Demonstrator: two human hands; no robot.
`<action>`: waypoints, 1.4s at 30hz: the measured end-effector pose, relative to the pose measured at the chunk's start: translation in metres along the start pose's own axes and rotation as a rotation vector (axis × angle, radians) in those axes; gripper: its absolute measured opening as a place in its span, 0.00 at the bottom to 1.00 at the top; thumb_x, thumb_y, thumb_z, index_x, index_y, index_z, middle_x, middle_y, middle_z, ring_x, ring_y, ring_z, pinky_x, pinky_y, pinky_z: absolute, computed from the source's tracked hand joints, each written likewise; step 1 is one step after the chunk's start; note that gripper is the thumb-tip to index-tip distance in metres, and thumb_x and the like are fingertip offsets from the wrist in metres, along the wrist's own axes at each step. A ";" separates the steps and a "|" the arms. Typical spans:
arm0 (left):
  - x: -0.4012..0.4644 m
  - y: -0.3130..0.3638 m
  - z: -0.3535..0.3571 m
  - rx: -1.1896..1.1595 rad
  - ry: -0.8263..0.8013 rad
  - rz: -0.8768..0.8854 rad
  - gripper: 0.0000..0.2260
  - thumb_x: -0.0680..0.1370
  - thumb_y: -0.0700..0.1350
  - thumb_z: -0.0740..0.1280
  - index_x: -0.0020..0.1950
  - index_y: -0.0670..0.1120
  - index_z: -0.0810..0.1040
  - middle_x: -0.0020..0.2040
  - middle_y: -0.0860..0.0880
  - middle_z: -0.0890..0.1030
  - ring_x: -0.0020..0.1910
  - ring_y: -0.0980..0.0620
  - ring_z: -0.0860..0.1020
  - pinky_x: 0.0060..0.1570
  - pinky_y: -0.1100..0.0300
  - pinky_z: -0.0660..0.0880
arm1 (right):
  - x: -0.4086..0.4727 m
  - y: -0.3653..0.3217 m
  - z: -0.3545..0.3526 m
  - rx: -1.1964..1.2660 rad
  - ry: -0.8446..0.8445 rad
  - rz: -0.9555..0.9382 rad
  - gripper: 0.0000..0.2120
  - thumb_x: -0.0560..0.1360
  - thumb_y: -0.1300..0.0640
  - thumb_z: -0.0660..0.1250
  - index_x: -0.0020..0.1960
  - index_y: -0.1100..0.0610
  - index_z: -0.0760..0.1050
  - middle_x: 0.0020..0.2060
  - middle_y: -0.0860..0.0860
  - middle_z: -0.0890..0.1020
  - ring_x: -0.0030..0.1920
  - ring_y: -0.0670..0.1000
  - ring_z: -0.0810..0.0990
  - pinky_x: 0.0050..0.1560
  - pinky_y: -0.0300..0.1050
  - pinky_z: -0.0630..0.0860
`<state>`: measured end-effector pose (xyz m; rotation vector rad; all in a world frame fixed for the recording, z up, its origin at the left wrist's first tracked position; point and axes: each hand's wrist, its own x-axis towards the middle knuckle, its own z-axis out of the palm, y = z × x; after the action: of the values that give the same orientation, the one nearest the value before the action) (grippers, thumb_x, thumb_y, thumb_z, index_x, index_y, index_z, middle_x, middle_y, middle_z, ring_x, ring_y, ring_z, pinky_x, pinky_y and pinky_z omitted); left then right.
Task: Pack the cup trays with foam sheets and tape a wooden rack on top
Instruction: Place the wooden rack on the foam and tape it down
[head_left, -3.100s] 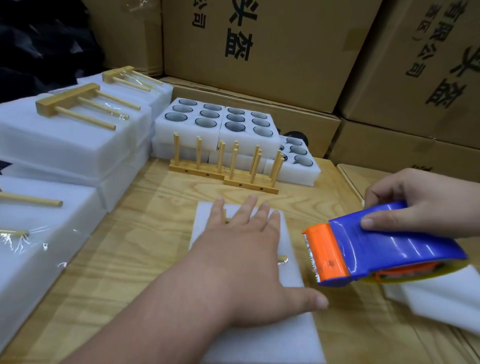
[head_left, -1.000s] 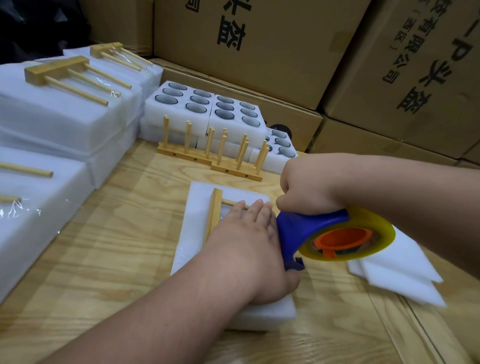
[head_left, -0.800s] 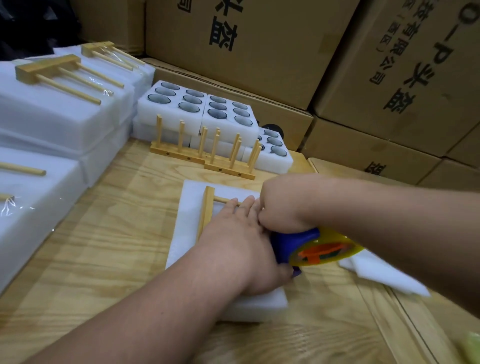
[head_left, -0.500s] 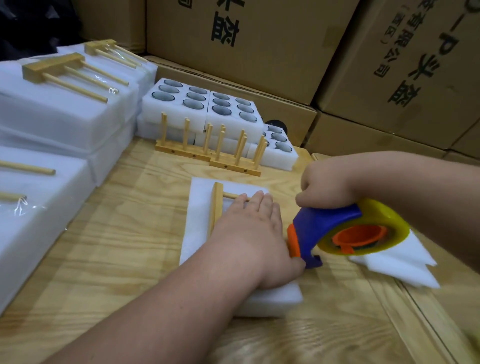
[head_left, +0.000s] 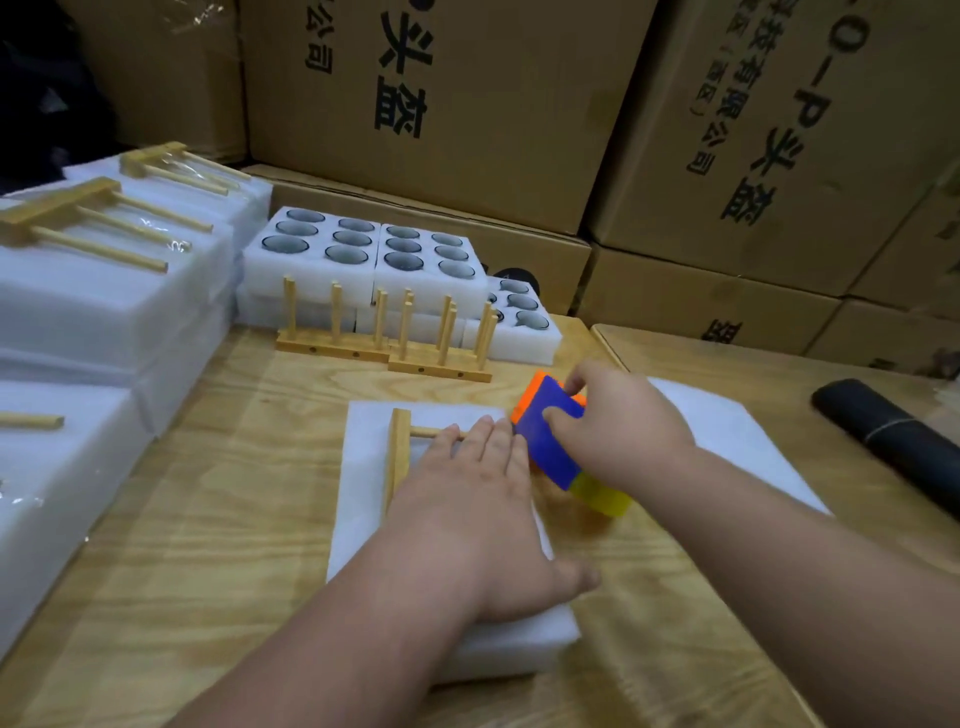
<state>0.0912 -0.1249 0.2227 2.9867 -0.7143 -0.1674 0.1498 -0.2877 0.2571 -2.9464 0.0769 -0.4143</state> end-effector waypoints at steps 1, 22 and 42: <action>0.000 0.000 0.000 0.001 -0.004 0.002 0.56 0.70 0.81 0.50 0.82 0.45 0.34 0.83 0.47 0.34 0.81 0.50 0.33 0.80 0.46 0.36 | -0.003 0.001 0.010 0.020 0.009 0.001 0.10 0.73 0.42 0.66 0.50 0.43 0.69 0.34 0.42 0.74 0.38 0.51 0.77 0.30 0.42 0.64; -0.001 -0.005 0.002 0.014 -0.011 0.018 0.67 0.53 0.88 0.43 0.81 0.49 0.32 0.82 0.52 0.32 0.79 0.55 0.30 0.79 0.49 0.33 | -0.071 -0.002 0.060 0.890 -0.091 0.325 0.23 0.73 0.41 0.61 0.41 0.62 0.79 0.32 0.58 0.84 0.32 0.59 0.80 0.38 0.57 0.79; -0.005 -0.001 -0.002 0.019 -0.035 -0.007 0.67 0.53 0.87 0.43 0.81 0.50 0.31 0.82 0.53 0.31 0.79 0.57 0.30 0.79 0.51 0.33 | -0.064 -0.010 0.052 1.008 -0.433 0.395 0.22 0.81 0.44 0.63 0.32 0.54 0.71 0.21 0.49 0.74 0.19 0.46 0.71 0.20 0.35 0.65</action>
<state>0.0878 -0.1218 0.2254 3.0118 -0.7124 -0.2153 0.1026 -0.2649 0.1925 -1.8962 0.2882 0.2086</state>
